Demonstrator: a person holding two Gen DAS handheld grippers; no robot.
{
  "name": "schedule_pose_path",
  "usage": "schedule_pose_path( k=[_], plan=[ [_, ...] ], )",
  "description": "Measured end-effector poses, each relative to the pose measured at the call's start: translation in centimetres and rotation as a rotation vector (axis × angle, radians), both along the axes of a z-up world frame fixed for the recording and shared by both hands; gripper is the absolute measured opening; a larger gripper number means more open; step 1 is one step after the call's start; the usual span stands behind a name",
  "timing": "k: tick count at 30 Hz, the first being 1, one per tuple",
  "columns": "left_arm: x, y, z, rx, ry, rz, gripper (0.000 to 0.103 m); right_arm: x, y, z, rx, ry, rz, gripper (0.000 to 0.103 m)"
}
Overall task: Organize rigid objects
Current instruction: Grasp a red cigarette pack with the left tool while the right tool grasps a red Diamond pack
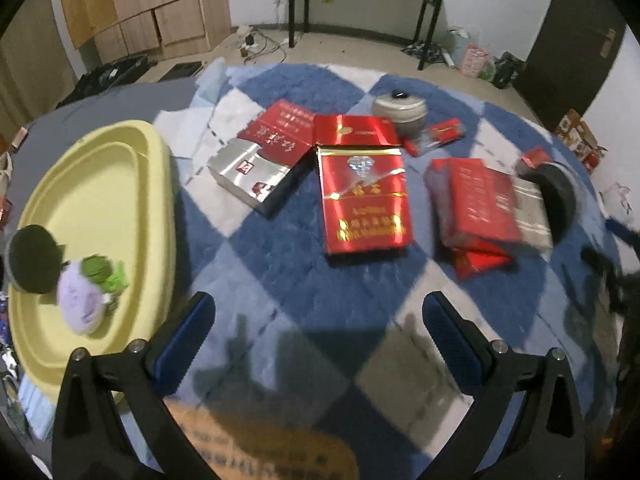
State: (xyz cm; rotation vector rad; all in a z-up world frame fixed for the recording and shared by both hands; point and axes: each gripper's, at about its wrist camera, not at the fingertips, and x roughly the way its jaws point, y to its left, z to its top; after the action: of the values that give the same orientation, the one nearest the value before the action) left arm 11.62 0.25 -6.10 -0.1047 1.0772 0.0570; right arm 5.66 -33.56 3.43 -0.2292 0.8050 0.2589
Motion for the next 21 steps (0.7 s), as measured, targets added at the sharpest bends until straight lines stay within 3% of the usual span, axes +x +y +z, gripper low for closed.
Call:
schedule_pose_path(
  k=[4, 9, 15, 18, 21],
  plan=[
    [2.7, 0.6, -0.7, -0.031, -0.025, 0.054, 0.103, 2.2, 1.1, -2.9, -0.028, 0.028, 0.068, 0.102],
    [5.3, 1.0, -1.4, -0.107, -0.024, 0.057, 0.103, 5.5, 2.0, -3.5, -0.021, -0.028, 0.089, 0.102],
    [6.4, 0.0, -1.9, -0.097, -0.026, 0.047, 0.103, 9.9, 2.4, -6.0, -0.004, -0.028, 0.08, 0.103],
    [6.4, 0.2, -2.3, -0.117, -0.023, 0.075, 0.094, 11.2, 2.7, -6.6, -0.004, -0.036, 0.085, 0.101],
    [6.0, 0.2, -1.9, -0.096, -0.044, 0.068, 0.071, 11.5, 2.7, -6.9, 0.007, -0.047, 0.09, 0.085]
  ],
)
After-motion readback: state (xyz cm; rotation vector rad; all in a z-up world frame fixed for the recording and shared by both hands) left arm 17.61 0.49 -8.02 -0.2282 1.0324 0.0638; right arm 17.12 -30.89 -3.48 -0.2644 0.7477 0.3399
